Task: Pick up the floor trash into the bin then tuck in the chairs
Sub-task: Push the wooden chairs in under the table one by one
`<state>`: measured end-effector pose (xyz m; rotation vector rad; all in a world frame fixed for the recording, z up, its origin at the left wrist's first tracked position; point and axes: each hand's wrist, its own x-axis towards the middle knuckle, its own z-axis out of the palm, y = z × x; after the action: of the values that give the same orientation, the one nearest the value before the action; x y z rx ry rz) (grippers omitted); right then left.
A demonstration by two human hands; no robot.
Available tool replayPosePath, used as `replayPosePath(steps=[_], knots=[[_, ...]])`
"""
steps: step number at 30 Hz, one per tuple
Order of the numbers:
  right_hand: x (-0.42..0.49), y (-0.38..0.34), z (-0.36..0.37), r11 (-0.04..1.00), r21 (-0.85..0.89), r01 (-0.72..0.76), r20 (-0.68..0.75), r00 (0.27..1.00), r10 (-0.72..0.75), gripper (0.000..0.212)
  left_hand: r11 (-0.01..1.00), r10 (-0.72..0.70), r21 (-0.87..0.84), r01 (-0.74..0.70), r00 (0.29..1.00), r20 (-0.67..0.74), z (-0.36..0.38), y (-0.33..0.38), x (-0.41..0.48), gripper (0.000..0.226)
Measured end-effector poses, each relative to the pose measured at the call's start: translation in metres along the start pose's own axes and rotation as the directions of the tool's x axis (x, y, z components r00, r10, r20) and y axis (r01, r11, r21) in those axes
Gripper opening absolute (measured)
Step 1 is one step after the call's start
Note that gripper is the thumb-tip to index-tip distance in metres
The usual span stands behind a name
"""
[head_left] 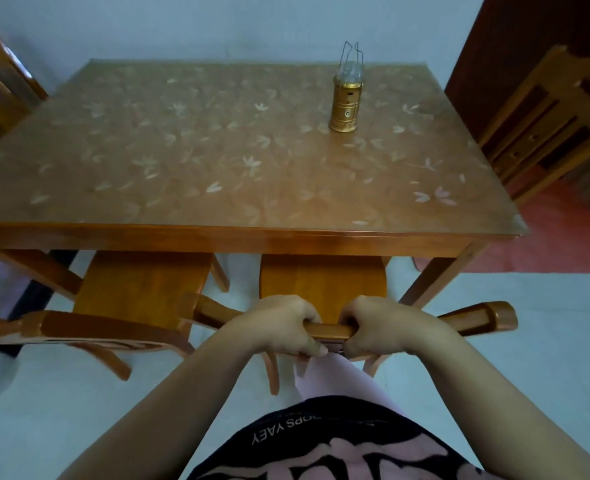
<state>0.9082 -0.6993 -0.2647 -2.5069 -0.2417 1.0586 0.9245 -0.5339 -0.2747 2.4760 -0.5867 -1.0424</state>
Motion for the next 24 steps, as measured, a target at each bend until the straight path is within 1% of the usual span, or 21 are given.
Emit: replayPosePath(steps=[3, 7, 12, 15, 17, 21, 24], knots=[[0.007, 0.003, 0.002, 1.000, 0.003, -0.007, -0.003, 1.000, 0.007, 0.021, 1.000, 0.008, -0.027, -0.008, 1.000, -0.004, 0.004, -0.003, 0.006, 0.022], [0.007, 0.010, 0.000, 0.998, 0.047, -0.040, -0.010, 0.999, 0.040, 0.018, 1.000, 0.029, 0.007, -0.029, 0.999, -0.018, 0.003, -0.003, 0.015, 0.024], [0.008, 0.008, 0.017, 0.997, 0.081, -0.019, 0.015, 1.000, 0.017, 0.022, 0.999, 0.028, 0.043, -0.029, 0.999, 0.019, 0.013, -0.011, 0.013, 0.024], [0.006, 0.008, 0.026, 0.994, 0.108, -0.020, 0.040, 0.999, 0.016, 0.016, 0.999, 0.033, -0.012, -0.032, 0.998, 0.049, 0.024, -0.017, 0.010, 0.018], [0.003, 0.010, 0.031, 0.993, 0.113, -0.020, 0.044, 0.999, 0.015, 0.012, 0.998, 0.041, -0.042, -0.039, 0.998, 0.056, 0.031, -0.019, 0.008, 0.018], [-0.002, 0.010, 0.043, 0.993, 0.121, -0.015, 0.034, 0.999, 0.011, 0.019, 0.998, 0.034, -0.053, -0.033, 0.999, 0.028, 0.043, -0.024, 0.005, 0.021], [-0.003, 0.010, 0.045, 0.991, 0.131, 0.000, 0.006, 1.000, -0.001, 0.015, 0.999, 0.035, -0.040, -0.035, 0.999, -0.013, 0.047, -0.026, 0.002, 0.021]])
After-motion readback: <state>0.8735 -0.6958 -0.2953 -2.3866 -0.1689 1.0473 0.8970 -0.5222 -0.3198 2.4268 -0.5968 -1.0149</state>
